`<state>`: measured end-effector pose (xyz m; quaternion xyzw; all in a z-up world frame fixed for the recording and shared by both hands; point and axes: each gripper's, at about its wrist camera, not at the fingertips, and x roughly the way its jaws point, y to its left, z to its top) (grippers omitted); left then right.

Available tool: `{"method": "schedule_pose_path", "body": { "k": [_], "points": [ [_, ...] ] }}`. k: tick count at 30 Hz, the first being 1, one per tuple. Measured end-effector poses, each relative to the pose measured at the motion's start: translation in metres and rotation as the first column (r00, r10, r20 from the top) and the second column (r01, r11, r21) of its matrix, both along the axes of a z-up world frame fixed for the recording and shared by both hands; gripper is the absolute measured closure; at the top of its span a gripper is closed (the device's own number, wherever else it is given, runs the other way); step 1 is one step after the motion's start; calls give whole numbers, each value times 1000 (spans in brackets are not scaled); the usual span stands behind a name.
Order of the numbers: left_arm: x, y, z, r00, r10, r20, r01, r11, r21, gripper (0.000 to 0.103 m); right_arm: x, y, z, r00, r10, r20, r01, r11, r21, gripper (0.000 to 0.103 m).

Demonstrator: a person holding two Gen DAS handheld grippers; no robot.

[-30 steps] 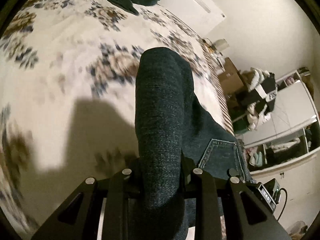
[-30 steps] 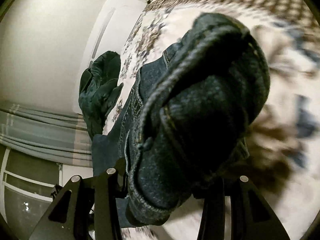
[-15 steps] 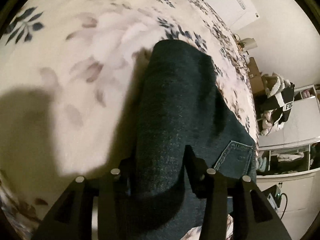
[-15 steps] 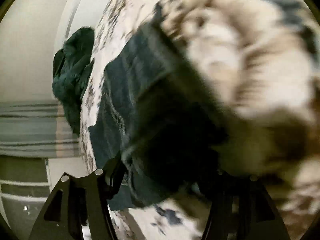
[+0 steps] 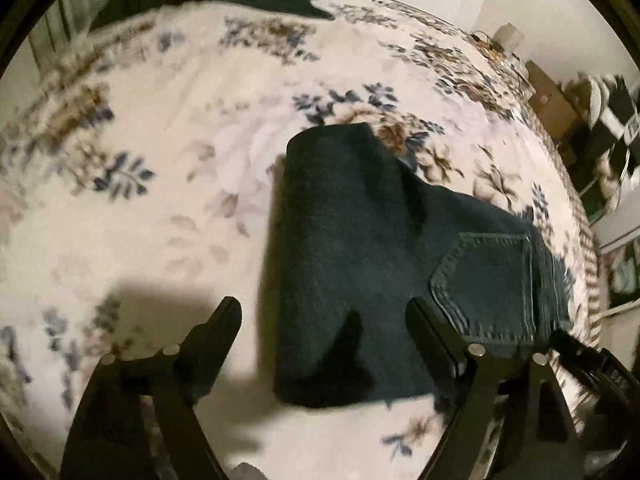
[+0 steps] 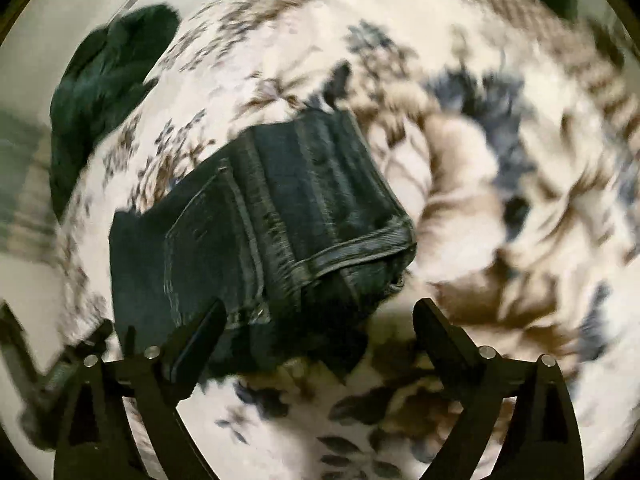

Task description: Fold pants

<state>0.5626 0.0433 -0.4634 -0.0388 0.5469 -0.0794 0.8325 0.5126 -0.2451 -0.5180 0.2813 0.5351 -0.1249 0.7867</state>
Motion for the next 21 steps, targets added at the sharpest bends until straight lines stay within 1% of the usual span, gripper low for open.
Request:
{"method": "schedule_pose_path", "body": {
  "k": [2,3,5,6,7,8,10,13,17,21],
  "points": [
    [-12,-6,11,1000,-5,24,4,999,37,19,0,12,17,999,38,-5,-38,995,-91,0],
    [-10,-9,15,1000,-3,29,2,999,53,18,-1,18,26,998,55,-6,-55,989,-141,0],
    [-19,-15,25,999,-5,45,1,997,77,13,-11,29,46,997,79,-3,-78,967,-242,0],
    [-27,-18,33,998,-5,57,0,996,90,9,-12,34,55,996,86,3,-82,956,-280,0],
    [-31,-20,38,998,-5,65,-2,995,96,9,-27,37,69,996,92,6,-85,948,-306,0],
    [-36,-23,45,997,-6,73,-2,994,105,9,-32,39,77,995,98,12,-89,939,-331,0],
    [-47,-27,61,996,-5,90,-5,993,121,9,-46,42,102,993,112,30,-93,927,-363,0],
    [-68,-31,89,992,2,124,-18,991,130,9,-67,44,135,990,131,57,-100,919,-381,0],
    [-97,-35,136,986,18,168,-42,989,139,9,-94,42,175,984,157,88,-112,917,-384,0],
    [-133,-40,183,977,32,213,-62,989,137,9,-134,42,229,974,185,131,-120,911,-395,0]
  ]
}}
